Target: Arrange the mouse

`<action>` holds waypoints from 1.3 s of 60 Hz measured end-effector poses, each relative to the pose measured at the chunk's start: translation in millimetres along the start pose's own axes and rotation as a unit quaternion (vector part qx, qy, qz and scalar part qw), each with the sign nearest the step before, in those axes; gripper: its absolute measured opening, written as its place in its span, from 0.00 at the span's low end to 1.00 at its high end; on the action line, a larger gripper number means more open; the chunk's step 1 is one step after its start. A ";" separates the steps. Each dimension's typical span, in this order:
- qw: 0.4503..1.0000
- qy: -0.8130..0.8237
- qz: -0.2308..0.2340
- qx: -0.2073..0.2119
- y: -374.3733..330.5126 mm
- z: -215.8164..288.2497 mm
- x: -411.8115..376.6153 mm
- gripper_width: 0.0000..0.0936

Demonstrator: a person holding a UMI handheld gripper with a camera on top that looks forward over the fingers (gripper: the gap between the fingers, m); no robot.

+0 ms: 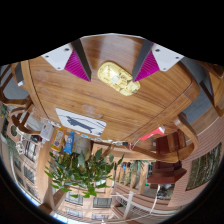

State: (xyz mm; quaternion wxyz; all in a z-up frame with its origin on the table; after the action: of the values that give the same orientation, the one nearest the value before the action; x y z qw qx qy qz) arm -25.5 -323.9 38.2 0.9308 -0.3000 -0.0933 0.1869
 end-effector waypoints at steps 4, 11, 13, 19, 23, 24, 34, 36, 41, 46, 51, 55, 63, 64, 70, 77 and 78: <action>1.000 -0.002 -0.003 0.003 13.7 9.8 2.6 0.91; 1.000 -0.005 -0.013 0.004 32.3 24.6 9.4 0.90; 1.000 -0.003 -0.015 0.004 37.5 27.7 10.7 0.88; 1.000 0.014 -0.008 0.002 50.4 34.0 12.9 0.75; 1.000 0.028 0.004 -0.001 55.5 36.0 8.1 0.62; 0.999 0.032 0.007 -0.001 56.9 36.5 7.3 0.58; 0.999 0.043 0.007 0.000 59.8 38.9 5.3 0.46; 0.999 0.042 0.007 0.000 60.1 39.4 5.2 0.44; 0.999 0.048 0.006 0.003 60.0 41.1 4.6 0.38; 0.999 0.045 0.003 0.003 59.7 42.2 4.3 0.38; 0.998 0.055 0.015 0.018 51.6 55.5 2.2 0.38; 0.997 0.051 0.021 0.052 38.3 85.5 3.6 0.38; 0.988 0.040 0.036 0.146 6.6 175.0 16.0 0.38; 0.986 0.039 0.035 0.158 3.3 186.7 18.9 0.38; 0.977 0.028 0.016 0.212 1.2 247.8 45.5 0.38; 0.976 0.039 -0.019 0.215 40.8 286.1 92.4 0.38; 0.976 0.043 -0.025 0.212 49.4 288.9 99.9 0.38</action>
State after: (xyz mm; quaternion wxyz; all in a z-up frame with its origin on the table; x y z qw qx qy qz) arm -31.3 -95.3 246.9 0.9807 -0.1011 -0.0192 0.1666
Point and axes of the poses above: the point between the fingertips, and its own axes, seen from behind it with the camera up: x to the right, z up, y forward, the way the camera looks, the point moved 8 cm from there along -y, backward, against the way the camera looks, and after that the axes turned 6 degrees about z, right-handed, at the moved point
